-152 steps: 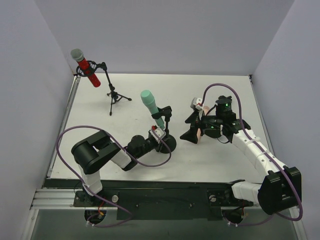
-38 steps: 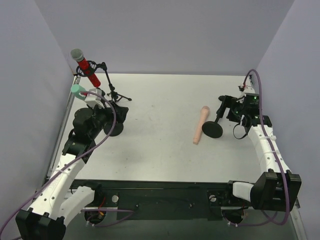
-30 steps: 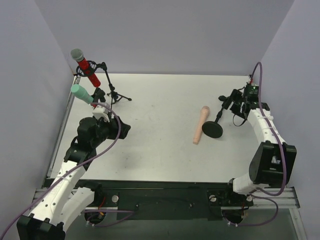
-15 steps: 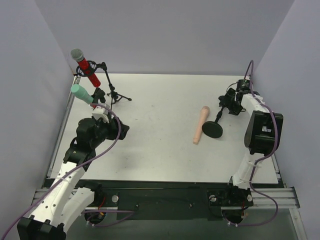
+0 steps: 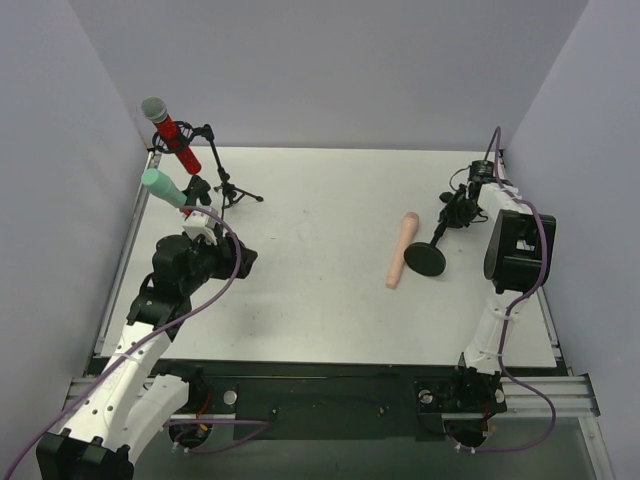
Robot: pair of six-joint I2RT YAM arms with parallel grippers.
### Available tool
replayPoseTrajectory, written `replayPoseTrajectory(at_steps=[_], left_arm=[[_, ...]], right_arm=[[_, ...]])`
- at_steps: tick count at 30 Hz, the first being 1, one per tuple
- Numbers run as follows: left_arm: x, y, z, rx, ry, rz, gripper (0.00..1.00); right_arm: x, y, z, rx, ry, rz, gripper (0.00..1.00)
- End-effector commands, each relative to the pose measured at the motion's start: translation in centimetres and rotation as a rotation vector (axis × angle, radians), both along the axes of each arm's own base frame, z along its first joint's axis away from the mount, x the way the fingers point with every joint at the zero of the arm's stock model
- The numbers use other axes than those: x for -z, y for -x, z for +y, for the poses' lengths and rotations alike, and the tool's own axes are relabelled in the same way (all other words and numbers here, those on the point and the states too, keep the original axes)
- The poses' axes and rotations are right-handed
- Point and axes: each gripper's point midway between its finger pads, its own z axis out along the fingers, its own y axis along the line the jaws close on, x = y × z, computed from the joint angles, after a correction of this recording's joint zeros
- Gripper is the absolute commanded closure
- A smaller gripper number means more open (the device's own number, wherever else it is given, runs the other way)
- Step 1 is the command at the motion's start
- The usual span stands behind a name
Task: Attach the microphones to the stand
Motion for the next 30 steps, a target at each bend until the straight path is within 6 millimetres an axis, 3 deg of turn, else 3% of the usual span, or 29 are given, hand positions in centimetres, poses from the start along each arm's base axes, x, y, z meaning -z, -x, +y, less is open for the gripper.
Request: replayPoseTrajectory(at_steps=[1,5,7,12,16,18,19,22,24,27,28,29,30], left_arm=[[-1.7,-0.5,-0.2,0.014,0.011,-0.062,0.12],[-1.9,-0.4,-0.1,0.013,0.011,-0.069,0.12],[-2.1,-0.3,-0.1,0.016,0.012,-0.077,0.12],[-3.1,0.3,-0.9,0.065,0.039,-0.119,0.12],[-4.5,1.0,-2.0,0.132,0.085,-0.165,0.11],[-5.3,1.5,-3.0,0.194,0.124,-0.193,0.10],[-5.2,1.8,-3.6,0.224,0.150,-0.192,0.10],[-7.5,3.4,-5.9,0.384,0.251,-0.280,0.09],[-7.8,4.3,-6.7,0.444,0.315,-0.304,0.10],[-8.2,5.0,-6.9,0.461,0.363,-0.325,0.10],[-8.3,5.1,-6.8,0.451,0.362,-0.330,0.10],[-8.3,5.2,-6.7,0.447,0.353,-0.339,0.10],[-8.1,5.1,-6.5,0.433,0.344,-0.332,0.10]], right_arm=[[-0.9,-0.4,-0.3,0.021,-0.017,-0.001,0.84],[-2.0,-0.4,-1.4,0.042,-0.024,-0.038,0.93],[-3.7,-0.4,-2.2,0.037,-0.020,-0.082,0.94],[-11.3,1.1,-3.1,-0.085,0.053,-0.240,0.96],[-17.9,3.3,-1.0,-0.265,0.092,-0.393,1.00],[-20.9,4.8,1.7,-0.439,0.087,-0.481,1.00],[-21.9,5.5,4.0,-0.561,0.051,-0.533,1.00],[-25.3,8.9,10.0,-0.866,0.027,-0.635,1.00],[-26.4,12.0,15.9,-1.110,0.022,-0.667,1.00],[-27.4,14.7,21.7,-1.326,0.039,-0.709,1.00],[-27.5,16.2,24.4,-1.414,0.029,-0.720,1.00],[-27.2,16.0,25.2,-1.448,0.058,-0.700,1.00],[-27.1,17.3,27.3,-1.526,0.057,-0.696,1.00]])
